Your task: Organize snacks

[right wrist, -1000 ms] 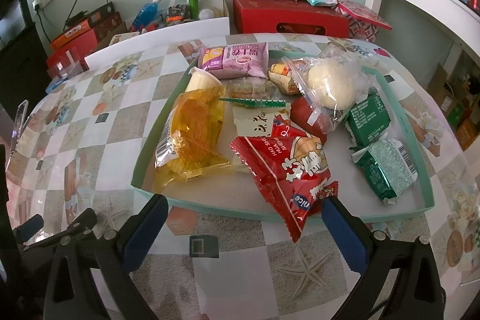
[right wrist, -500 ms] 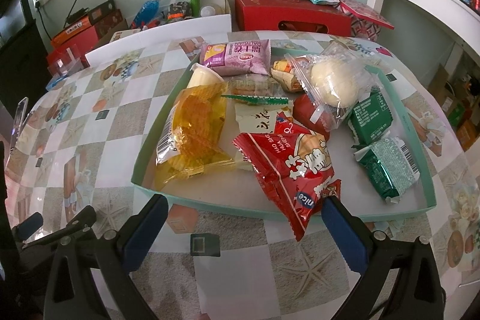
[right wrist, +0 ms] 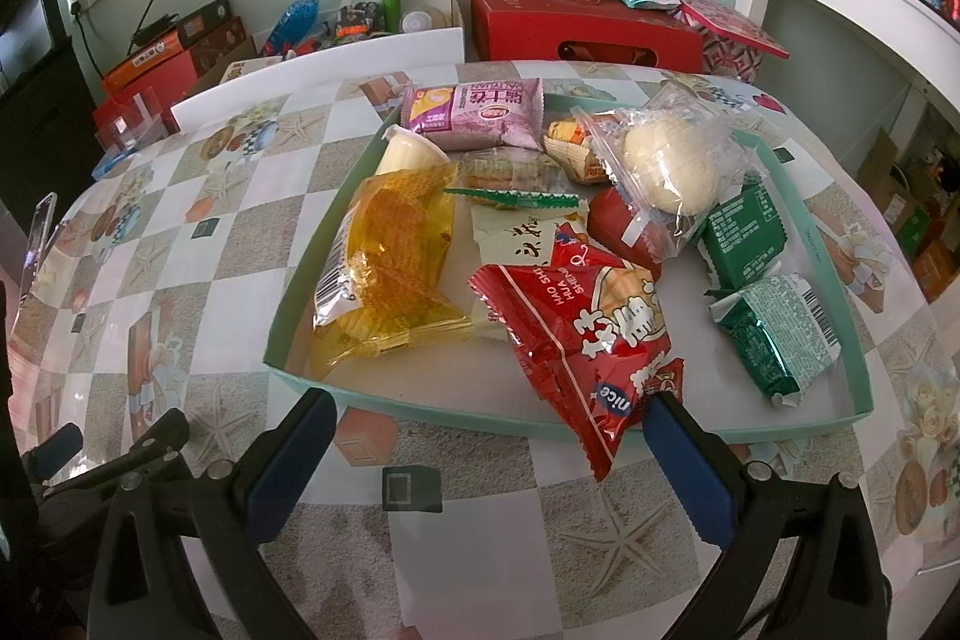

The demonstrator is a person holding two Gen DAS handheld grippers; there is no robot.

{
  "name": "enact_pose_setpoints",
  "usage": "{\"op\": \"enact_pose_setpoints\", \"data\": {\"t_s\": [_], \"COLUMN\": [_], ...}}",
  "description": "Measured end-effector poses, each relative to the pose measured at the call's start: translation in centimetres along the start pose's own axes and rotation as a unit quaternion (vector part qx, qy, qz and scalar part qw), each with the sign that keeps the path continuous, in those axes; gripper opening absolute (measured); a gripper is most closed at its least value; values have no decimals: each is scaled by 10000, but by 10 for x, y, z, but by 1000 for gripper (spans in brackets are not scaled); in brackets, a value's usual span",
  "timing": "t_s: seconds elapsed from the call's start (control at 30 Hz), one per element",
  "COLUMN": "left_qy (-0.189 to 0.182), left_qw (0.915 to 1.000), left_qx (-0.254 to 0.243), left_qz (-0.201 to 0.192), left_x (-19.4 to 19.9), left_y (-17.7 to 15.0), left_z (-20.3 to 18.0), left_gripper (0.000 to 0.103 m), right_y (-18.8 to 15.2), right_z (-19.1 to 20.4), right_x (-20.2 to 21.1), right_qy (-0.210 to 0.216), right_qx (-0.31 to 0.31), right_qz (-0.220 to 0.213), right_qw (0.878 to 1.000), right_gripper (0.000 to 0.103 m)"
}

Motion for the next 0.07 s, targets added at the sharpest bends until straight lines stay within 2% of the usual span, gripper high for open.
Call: {"op": "enact_pose_setpoints", "data": {"t_s": [0.07], "left_qy": [-26], "left_qw": [10000], "left_qx": [30], "left_qz": [26], "left_x": [0], "left_y": [0], "left_z": [0], "left_gripper": [103], "right_y": [0], "right_z": [0], "right_x": [0], "right_qy": [-1], "right_qx": [-4], "right_qz": [-2], "right_qw": [10000], "right_gripper": [103]}}
Point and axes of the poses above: each gripper's, at about its wrist camera, not at the fingertips, and x roughly against the way its jaws point, z to its left, y to its top, the point moved 6 cm from there along -x, roughly the way its jaws point, and after that the axes turned 7 degrees about -z, right-handed, at the moved point
